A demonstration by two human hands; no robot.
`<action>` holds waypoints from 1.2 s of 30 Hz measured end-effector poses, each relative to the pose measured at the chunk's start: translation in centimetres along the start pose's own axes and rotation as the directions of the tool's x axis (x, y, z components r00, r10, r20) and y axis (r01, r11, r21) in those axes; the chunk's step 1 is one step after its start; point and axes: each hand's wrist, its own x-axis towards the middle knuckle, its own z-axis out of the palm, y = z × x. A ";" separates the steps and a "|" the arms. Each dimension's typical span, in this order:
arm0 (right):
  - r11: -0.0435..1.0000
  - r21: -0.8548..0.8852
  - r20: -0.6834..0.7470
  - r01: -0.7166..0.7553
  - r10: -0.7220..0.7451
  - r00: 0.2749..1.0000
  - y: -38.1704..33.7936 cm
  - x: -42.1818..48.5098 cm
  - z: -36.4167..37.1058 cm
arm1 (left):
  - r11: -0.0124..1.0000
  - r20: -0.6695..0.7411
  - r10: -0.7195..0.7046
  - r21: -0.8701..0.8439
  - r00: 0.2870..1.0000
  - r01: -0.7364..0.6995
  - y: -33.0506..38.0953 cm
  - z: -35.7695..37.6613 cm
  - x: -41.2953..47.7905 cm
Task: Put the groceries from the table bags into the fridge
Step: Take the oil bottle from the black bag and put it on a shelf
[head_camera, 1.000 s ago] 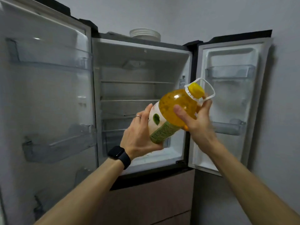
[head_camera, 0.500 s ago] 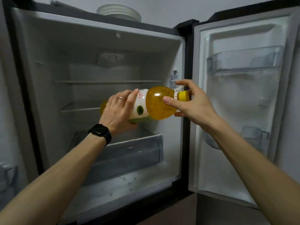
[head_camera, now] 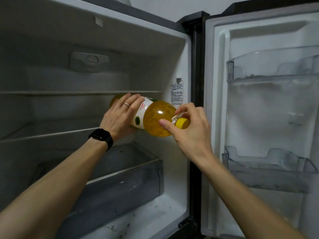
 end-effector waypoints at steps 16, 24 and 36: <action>0.252 0.773 0.260 -0.583 0.712 0.653 0.9 6.8 7.2 | 0.820 0.196 -0.441 -0.309 0.876 0.482 -0.7 2.8 0.6; -0.134 0.790 0.553 -0.599 0.578 0.600 4.2 7.4 10.2 | 0.304 0.630 -0.459 -0.552 0.627 0.777 1.3 2.5 5.2; 0.503 0.711 0.175 -0.492 0.550 0.816 10.5 4.3 14.4 | 0.406 0.652 -0.406 -0.499 0.640 0.766 1.0 3.4 6.5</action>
